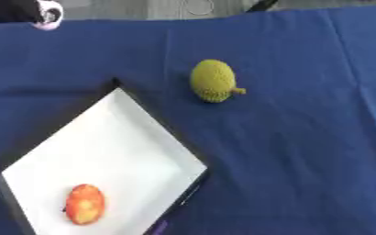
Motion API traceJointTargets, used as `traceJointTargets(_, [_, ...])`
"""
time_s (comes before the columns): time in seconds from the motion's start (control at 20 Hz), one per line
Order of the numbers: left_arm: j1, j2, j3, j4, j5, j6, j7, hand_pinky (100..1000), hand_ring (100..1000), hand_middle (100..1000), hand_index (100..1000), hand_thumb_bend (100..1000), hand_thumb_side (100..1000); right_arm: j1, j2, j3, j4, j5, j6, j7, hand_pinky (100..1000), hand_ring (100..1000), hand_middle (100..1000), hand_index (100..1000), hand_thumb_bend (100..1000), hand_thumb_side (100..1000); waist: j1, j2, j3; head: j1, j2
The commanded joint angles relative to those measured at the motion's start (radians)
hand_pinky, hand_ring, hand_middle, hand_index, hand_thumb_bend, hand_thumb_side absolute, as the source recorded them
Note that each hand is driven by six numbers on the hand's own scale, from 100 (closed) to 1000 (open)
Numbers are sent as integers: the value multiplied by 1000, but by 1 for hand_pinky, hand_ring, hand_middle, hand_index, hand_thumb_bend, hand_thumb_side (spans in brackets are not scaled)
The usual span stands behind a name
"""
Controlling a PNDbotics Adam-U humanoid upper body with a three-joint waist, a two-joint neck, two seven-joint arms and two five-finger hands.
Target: Pick up objects on the table and place them in the box.
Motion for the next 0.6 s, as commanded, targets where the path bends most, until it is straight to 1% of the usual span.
traceJointTargets(0.05, [-10, 64, -45, -171, 86, -26, -28, 786, 767, 654, 449, 234, 100, -1, -40, -13, -8, -6, -5, -1, 883, 881, 855, 889, 100, 636, 12, -42, 5, -16, 11])
traceJointTargets(0.15, [2, 80, -69, -290, 168, -27, -45, 786, 764, 644, 445, 226, 100, 2, -46, -14, -7, -8, -6, -1, 883, 881, 855, 889, 100, 635, 14, -51, 11, -25, 19])
traceJointTargets(0.25, [12, 96, -91, -409, 241, -13, -53, 778, 755, 636, 440, 217, 100, 2, -49, -15, -7, -12, -7, -1, 883, 881, 856, 889, 100, 632, 15, -57, 15, -31, 23])
traceJointTargets(0.4, [41, 137, -138, -585, 342, 32, -60, 772, 749, 634, 437, 215, 100, 2, -54, -17, -5, -16, -9, -2, 883, 881, 856, 889, 100, 631, 17, -63, 18, -34, 27])
traceJointTargets(0.5, [80, 177, -168, -708, 405, 64, -66, 768, 746, 632, 447, 204, 100, 4, -58, -19, -5, -18, -10, -3, 883, 882, 856, 889, 100, 629, 19, -67, 19, -36, 30])
traceJointTargets(0.6, [132, 218, -181, -829, 464, 92, -83, 765, 742, 631, 449, 203, 100, 8, -61, -21, -4, -18, -11, -5, 883, 882, 856, 889, 100, 629, 20, -70, 20, -36, 33])
